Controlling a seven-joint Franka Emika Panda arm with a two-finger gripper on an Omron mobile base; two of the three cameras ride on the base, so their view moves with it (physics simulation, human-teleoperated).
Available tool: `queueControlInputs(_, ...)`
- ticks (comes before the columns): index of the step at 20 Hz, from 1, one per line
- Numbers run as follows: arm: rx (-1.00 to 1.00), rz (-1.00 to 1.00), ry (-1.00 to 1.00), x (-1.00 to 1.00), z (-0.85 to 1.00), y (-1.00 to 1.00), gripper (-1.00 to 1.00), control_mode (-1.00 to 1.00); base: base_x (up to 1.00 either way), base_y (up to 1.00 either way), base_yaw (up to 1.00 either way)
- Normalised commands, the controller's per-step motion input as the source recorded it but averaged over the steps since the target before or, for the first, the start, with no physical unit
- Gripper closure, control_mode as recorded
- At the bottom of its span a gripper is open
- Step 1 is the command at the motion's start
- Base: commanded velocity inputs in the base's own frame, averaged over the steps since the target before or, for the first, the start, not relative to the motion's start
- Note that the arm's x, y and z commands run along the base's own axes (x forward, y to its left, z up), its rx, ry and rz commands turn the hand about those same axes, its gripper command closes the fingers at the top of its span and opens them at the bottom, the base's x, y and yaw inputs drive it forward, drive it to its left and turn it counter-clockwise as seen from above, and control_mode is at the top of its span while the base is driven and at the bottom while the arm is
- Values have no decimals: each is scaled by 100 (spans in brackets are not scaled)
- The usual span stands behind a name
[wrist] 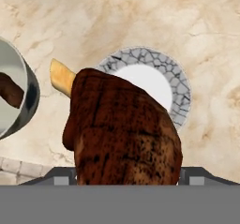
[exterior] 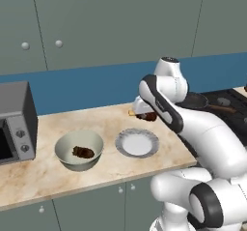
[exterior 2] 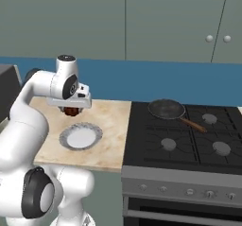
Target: Place the steak on the plate and place the sweet potato on the same plate.
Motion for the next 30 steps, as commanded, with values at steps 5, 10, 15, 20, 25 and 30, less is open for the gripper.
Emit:
queueControlInputs(5, 0, -10, 5, 40, -60, 34, 100, -100, 0, 0, 0)
queueControlInputs(10, 0, -10, 3, 38, -62, 4, 100, -100, 0, 0, 0)
queueControlInputs(15, -1, -16, 2, 35, -31, 0, 100, -100, 0, 0, 0)
queueControlInputs(20, 0, -15, 0, 25, -36, 0, 100, -100, 0, 0, 0)
queueControlInputs(25, -3, -9, 0, 24, -29, 0, 100, -100, 0, 0, 0)
queueControlInputs(30, -2, -9, 0, 3, -24, 0, 100, -100, 0, 0, 0)
